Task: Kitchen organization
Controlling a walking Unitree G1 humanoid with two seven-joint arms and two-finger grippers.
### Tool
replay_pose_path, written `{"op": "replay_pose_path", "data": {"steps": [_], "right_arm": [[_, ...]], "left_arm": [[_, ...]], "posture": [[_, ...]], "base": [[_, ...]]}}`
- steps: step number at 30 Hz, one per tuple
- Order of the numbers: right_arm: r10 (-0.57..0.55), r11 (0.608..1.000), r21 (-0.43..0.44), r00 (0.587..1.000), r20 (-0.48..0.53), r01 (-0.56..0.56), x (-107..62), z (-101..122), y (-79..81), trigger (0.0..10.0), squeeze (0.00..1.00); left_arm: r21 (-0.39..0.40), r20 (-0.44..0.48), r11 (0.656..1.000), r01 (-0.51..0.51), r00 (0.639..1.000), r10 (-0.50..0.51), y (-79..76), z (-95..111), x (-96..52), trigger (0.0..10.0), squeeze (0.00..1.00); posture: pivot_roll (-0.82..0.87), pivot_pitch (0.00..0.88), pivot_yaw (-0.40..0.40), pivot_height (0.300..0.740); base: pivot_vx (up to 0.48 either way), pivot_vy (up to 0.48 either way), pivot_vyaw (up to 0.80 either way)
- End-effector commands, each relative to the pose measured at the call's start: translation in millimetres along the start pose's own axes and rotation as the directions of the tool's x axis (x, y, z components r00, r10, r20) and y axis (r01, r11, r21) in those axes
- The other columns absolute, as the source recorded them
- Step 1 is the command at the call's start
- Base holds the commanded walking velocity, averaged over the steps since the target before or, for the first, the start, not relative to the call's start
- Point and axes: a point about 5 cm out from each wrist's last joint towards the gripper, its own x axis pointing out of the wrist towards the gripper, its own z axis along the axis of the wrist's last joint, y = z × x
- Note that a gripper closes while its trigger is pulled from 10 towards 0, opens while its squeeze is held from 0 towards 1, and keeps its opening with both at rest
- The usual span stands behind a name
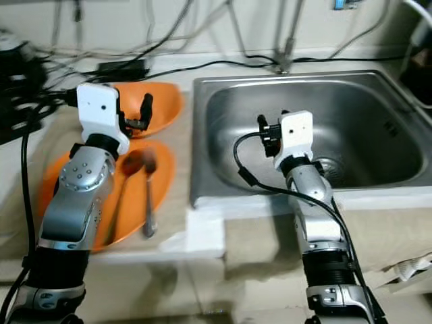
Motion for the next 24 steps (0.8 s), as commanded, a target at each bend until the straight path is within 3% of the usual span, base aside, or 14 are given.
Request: {"op": "replay_pose_path", "data": {"steps": [1, 11, 19, 24], "right_arm": [[0.037, 0.999, 0.012, 0.999, 0.019, -0.037, 3.2, 4.3, 12.2, 10.0, 0.00], [0.050, 0.999, 0.019, 0.999, 0.014, -0.050, 2.9, 2.6, 16.2, 10.0, 0.00], [0.052, 0.998, 0.023, 0.999, 0.012, -0.052, 2.8, 1.9, 16.5, 10.0, 0.00], [0.054, 0.998, 0.027, 0.999, 0.004, -0.054, 0.2, -0.8, 18.3, 10.0, 0.00]], "left_arm": [[0.019, 0.005, 0.999, -0.047, 0.999, 0.046, 14.7, 2.2, -1.7, 10.0, 0.00], [0.035, -0.010, 0.997, -0.074, 0.997, 0.075, 19.2, 0.8, -1.3, 10.0, 0.00], [0.094, -0.074, 0.989, -0.113, 0.990, 0.120, 35.7, -1.3, 4.3, 10.0, 0.00], [0.147, -0.086, 0.983, -0.110, 0.989, 0.123, 47.5, 12.5, 6.0, 10.0, 0.00]], "posture": [[0.04, 0.000, 0.050, 0.740], [0.05, 0.000, 0.049, 0.740], [0.05, 0.000, 0.056, 0.740], [0.06, 0.000, 0.058, 0.740]], "base": [[0.000, 0.000, 0.00], [0.000, 0.000, 0.00], [0.000, 0.000, 0.00], [0.000, 0.000, 0.00]]}}
